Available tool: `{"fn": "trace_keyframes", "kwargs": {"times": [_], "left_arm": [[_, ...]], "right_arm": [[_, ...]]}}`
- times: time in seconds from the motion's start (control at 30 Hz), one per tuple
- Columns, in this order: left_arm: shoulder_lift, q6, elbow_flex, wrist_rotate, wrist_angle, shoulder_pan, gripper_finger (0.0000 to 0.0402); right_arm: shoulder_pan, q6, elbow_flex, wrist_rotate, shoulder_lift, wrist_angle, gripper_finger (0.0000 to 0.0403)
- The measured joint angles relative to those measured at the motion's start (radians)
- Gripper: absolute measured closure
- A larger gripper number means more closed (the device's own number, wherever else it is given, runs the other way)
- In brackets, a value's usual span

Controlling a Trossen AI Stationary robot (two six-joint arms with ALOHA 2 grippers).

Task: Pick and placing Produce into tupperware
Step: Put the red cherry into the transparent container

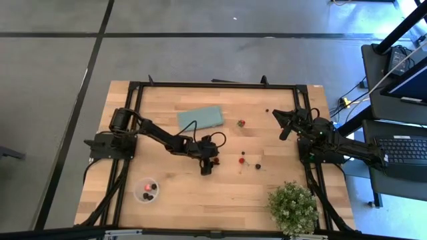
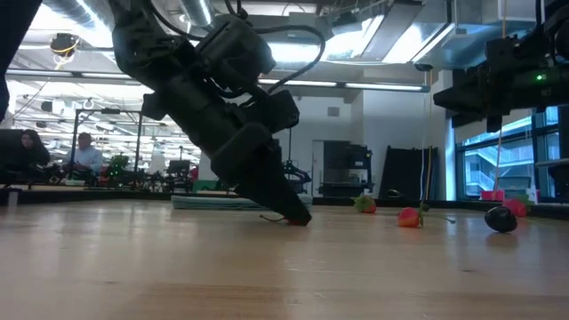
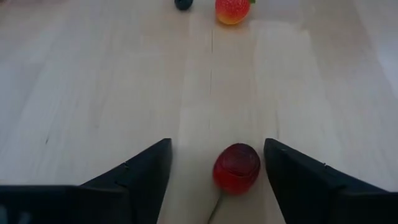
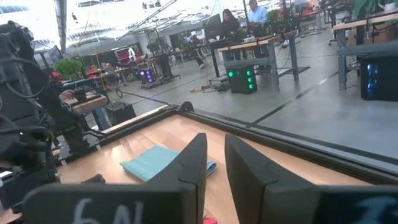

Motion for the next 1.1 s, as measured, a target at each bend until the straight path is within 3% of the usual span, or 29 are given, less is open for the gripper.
{"fn": "trace_keyframes", "kwargs": {"times": [1.1], "left_arm": [[0.01, -0.055, 0.001, -0.006, -0.058, -0.01, 0.0299]], "right_arm": [[0.0, -0.002, 0.0, 0.0, 0.0, 0.0, 0.0342]]}}
